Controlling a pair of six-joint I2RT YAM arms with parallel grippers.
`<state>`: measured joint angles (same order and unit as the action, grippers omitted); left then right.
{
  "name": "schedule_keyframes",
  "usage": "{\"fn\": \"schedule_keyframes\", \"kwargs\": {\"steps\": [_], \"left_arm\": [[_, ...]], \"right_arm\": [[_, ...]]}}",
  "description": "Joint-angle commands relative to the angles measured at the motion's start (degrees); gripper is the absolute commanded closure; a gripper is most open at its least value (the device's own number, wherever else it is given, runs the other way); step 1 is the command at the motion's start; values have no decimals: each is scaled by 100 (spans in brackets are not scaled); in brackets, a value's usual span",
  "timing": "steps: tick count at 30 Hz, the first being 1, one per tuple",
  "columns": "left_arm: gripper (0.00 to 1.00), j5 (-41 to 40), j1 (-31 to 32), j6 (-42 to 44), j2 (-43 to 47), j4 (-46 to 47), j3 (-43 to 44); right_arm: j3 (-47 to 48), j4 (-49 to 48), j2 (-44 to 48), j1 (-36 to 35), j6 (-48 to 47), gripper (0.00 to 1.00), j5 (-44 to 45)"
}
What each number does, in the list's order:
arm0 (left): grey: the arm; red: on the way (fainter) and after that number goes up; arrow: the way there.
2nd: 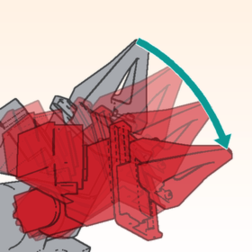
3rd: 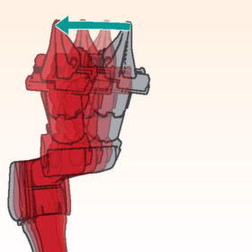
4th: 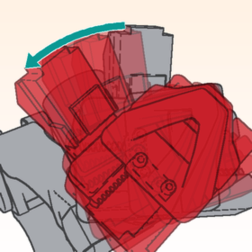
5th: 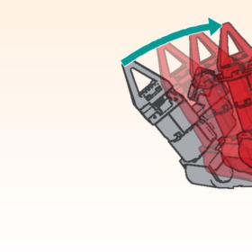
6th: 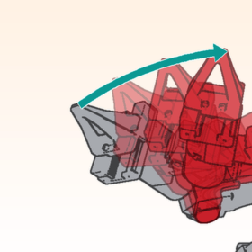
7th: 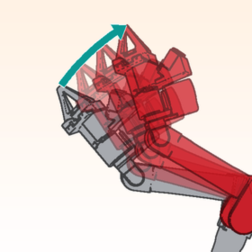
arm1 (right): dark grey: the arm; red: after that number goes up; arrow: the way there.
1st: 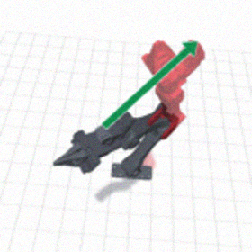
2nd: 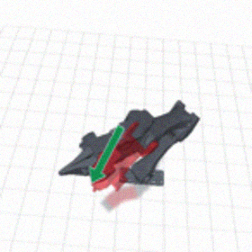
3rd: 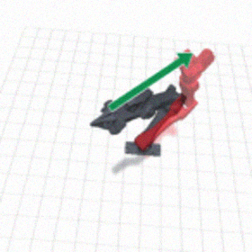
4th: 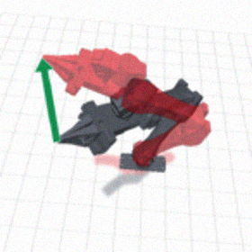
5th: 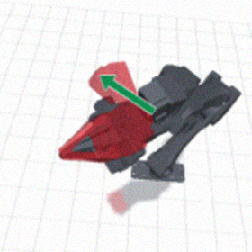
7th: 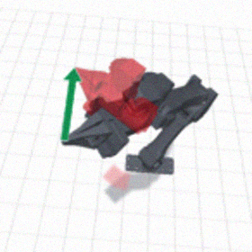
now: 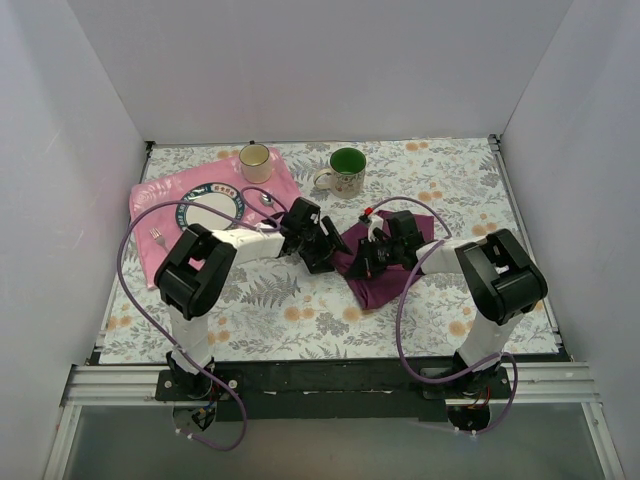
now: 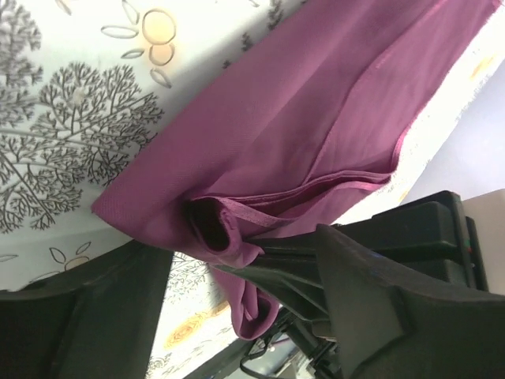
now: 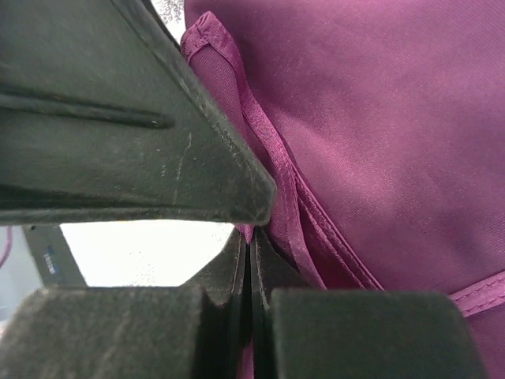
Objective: Fold the napkin, place the utensils inside, and roll it up
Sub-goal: Roll the napkin with the utensil
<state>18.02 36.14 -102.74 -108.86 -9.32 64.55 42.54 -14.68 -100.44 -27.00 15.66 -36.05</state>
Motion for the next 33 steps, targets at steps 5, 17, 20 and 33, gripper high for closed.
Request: {"fn": "schedule_keyframes", "kwargs": {"steps": [5,17,20,33], "left_arm": [[65,-791,165,-264,-311,-658,232],[100,-475,121,-203,-443,-1045,435],[100,-379,121,-238,-478,-1177,532],[100,148,25,-466,-434,-1529,751]], "right_arm": [[-71,438,-160,72,-247,99,-60],[491,2381,754,-840,-1126,56,2390],[597,2671,973,-1279,-1100,44,3390],[395,2136,711,-3011,-652,39,6457]]}}
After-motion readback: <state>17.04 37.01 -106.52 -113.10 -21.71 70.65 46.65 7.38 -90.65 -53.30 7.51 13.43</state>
